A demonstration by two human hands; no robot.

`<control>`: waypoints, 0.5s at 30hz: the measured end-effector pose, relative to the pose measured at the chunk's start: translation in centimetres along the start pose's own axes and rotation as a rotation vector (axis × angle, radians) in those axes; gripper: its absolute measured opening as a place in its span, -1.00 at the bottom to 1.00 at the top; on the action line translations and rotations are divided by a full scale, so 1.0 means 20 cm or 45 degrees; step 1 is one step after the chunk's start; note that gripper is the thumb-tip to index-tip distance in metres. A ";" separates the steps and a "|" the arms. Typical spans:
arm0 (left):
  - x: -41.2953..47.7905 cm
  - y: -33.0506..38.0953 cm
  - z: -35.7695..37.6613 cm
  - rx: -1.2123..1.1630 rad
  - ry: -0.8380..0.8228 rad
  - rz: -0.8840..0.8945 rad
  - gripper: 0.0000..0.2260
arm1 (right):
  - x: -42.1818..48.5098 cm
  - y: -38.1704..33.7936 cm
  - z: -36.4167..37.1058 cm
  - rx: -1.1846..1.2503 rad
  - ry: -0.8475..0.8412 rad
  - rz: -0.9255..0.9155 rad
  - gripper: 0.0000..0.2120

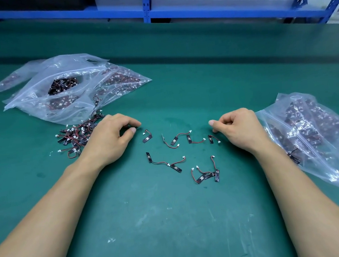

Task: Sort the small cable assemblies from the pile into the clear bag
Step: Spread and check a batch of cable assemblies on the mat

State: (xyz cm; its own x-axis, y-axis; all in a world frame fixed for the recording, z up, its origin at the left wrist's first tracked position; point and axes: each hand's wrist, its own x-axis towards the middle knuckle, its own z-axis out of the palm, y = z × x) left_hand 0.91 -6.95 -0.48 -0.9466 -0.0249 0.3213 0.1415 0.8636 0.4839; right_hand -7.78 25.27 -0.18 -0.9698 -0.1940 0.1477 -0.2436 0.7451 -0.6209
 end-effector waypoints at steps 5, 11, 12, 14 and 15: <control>0.00 0.00 0.00 -0.007 -0.001 0.000 -0.85 | 0.00 0.00 0.00 0.002 0.024 -0.012 -0.66; 0.00 0.02 0.00 -0.006 -0.021 -0.012 -0.84 | 0.00 0.00 0.00 0.002 0.051 -0.014 -0.66; 0.00 0.03 -0.01 -0.008 -0.001 -0.006 -0.84 | 0.00 0.00 0.00 0.002 0.059 -0.012 -0.66; -0.01 0.07 -0.02 -0.038 0.121 0.074 -0.84 | 0.00 0.00 0.00 -0.009 0.049 -0.013 -0.66; -0.02 0.12 -0.03 -0.067 0.189 0.159 -0.85 | 0.00 0.00 0.00 -0.012 0.042 -0.013 -0.66</control>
State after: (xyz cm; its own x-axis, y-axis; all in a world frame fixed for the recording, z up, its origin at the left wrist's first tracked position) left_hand 1.78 -5.25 0.98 -0.8684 0.0037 0.4959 0.2739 0.8371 0.4735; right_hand -7.77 25.28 -0.15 -0.9671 -0.1805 0.1794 -0.2533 0.7492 -0.6120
